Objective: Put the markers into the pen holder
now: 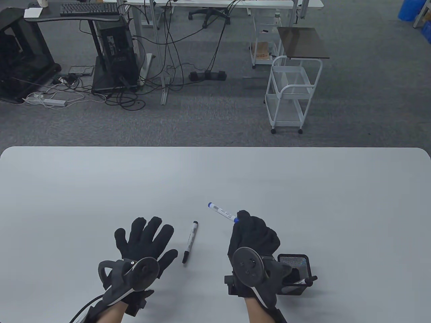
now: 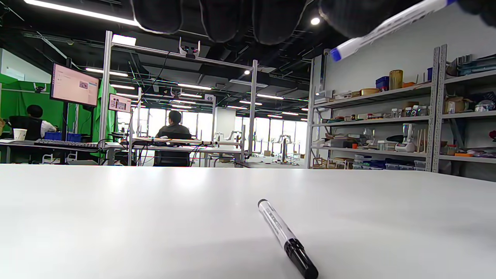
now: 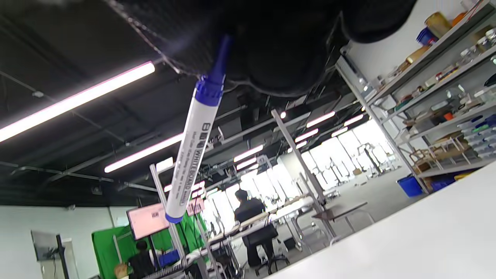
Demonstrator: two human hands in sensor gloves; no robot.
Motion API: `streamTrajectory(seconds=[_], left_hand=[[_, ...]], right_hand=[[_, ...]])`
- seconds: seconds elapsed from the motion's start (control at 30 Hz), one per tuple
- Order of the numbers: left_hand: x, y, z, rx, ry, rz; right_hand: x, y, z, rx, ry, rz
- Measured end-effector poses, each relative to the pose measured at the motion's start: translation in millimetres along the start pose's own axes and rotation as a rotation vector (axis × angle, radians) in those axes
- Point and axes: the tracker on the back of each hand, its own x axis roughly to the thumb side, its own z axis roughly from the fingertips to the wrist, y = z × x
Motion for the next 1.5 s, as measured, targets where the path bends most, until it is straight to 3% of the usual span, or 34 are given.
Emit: streamTrajectory(seconds=[0.23, 0.47, 0.6, 1.0, 1.5], left_hand=[[2.9, -2.6, -0.1, -0.007, -0.004, -0.013], [6.0, -7.1, -0.4, -0.018, -0.011, -0.028], [7.1, -9.4, -0.8, -0.025, -0.012, -0.036], [8.3, -7.8, -1.0, -0.032, -0.01, -0.04], [9.7, -6.7, -1.1, -0.04, -0.014, -0.043]], right_hand=[[-21.2, -37.9, 2.8, -0.113, 0.042, -0.041], [-44.0, -82.0, 7.0, -0.164, 0.091, -0.043], [-54.3, -94.5, 8.4, -0.176, 0.142, -0.001], [-68.7, -93.2, 2.3, -0.06, 0.225, 0.173], [-85.7, -71.1, -9.4, 0.117, 0.282, 0.218]])
